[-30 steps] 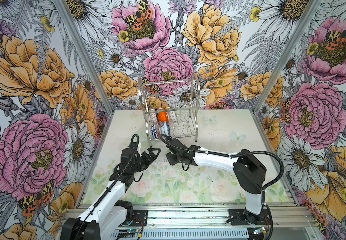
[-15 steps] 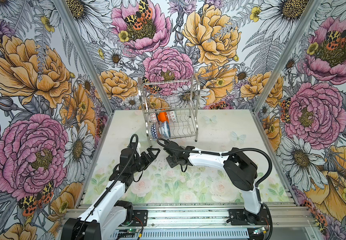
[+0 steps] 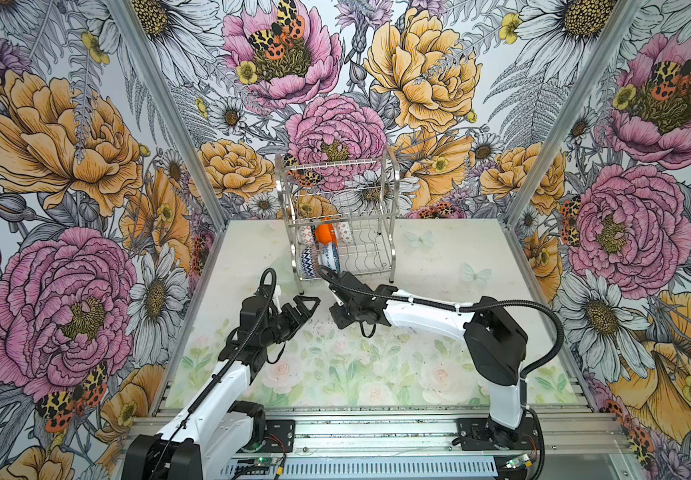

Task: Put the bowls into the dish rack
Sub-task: 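Lift the red-starburst bowl on edge and carry it into the rack front, then push the red-starburst bowl into the slot beside the blue-floral bowl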

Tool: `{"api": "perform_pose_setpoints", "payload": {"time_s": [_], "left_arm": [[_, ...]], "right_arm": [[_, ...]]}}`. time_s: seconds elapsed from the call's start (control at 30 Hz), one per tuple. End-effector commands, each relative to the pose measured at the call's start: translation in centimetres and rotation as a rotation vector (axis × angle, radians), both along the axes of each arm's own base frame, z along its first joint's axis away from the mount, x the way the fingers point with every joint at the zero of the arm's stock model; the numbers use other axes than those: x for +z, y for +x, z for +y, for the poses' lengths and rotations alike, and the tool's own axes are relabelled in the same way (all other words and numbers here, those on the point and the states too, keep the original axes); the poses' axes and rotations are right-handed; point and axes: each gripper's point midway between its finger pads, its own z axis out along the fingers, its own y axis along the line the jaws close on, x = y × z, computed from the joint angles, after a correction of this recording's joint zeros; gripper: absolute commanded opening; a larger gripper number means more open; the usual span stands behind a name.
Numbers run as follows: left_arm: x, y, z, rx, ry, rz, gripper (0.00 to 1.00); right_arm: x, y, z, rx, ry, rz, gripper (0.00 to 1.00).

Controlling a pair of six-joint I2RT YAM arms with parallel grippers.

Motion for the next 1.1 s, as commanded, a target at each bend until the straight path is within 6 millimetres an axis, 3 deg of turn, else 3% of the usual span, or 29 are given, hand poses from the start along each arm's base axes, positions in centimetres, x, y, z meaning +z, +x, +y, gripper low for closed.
{"api": "perform_pose_setpoints", "payload": {"time_s": [0.0, 0.23, 0.4, 0.6, 1.07], "left_arm": [[0.3, 0.0, 0.0, -0.006, -0.009, -0.017, 0.99], [0.7, 0.1, -0.5, -0.025, -0.014, -0.037, 0.99], [1.6, 0.1, -1.5, -0.06, -0.005, -0.075, 0.99], [1.9, 0.6, -2.3, -0.079, 0.005, -0.086, 0.99], [1.3, 1.4, -3.4, -0.109, 0.022, -0.081, 0.99]], "right_arm": [[8.4, 1.4, 0.0, 0.011, 0.26, -0.067, 0.0], [13.9, 3.9, -2.7, 0.037, 0.565, -0.107, 0.0], [15.8, 6.2, -4.6, 0.025, 0.737, -0.119, 0.0], [16.8, 7.7, -4.2, 0.055, 0.811, -0.145, 0.0], [15.2, 11.5, -2.6, 0.043, 0.934, -0.122, 0.0]]}}
